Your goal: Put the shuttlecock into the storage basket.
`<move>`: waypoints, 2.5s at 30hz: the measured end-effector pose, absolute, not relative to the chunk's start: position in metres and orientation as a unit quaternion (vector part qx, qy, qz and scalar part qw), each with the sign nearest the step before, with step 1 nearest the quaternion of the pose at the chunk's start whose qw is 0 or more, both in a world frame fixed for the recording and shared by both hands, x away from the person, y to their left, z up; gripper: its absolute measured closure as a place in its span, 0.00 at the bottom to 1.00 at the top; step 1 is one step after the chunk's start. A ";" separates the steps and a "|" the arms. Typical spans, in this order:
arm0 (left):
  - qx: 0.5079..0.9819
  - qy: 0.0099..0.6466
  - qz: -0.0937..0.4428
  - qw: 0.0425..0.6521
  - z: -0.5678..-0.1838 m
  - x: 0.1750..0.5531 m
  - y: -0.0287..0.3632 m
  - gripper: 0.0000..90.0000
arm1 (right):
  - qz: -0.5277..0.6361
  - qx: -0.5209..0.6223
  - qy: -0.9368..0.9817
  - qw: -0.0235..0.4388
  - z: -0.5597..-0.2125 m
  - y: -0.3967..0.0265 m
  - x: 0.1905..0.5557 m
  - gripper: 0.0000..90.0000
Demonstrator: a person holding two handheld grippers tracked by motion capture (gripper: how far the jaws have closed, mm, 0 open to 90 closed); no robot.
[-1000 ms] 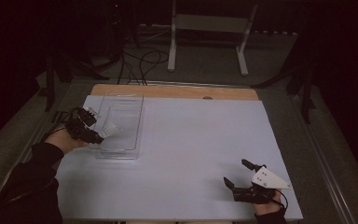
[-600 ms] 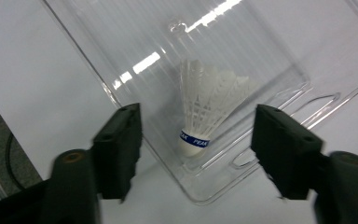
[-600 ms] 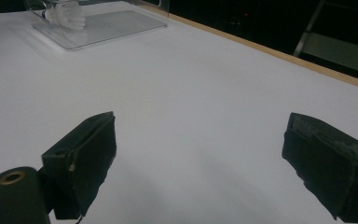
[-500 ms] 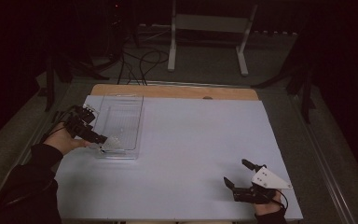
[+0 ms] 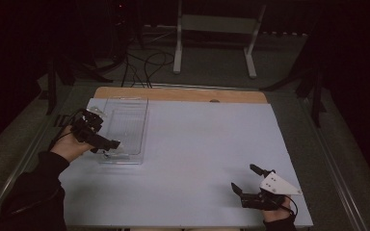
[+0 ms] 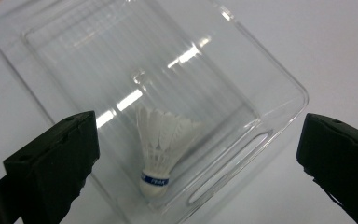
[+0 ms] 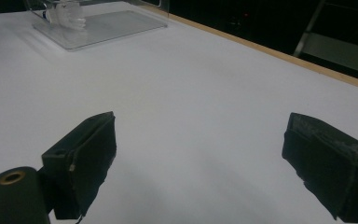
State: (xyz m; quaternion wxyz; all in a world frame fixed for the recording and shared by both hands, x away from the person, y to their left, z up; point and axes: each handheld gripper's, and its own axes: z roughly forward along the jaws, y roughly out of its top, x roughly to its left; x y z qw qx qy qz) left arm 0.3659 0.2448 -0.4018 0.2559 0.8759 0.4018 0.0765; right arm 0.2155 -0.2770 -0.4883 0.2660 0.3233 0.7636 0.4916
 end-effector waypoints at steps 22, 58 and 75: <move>0.876 0.345 0.081 0.328 -0.389 0.359 0.204 0.00 | 0.492 0.321 0.763 0.269 -0.488 -0.279 0.216 0.11; 0.890 0.259 0.064 0.371 -0.390 0.342 0.131 0.00 | 0.491 0.321 0.765 0.264 -0.489 -0.278 0.216 0.11; 0.894 0.198 0.010 0.401 -0.404 0.332 0.111 0.00 | 0.493 0.320 0.765 0.263 -0.488 -0.278 0.216 0.11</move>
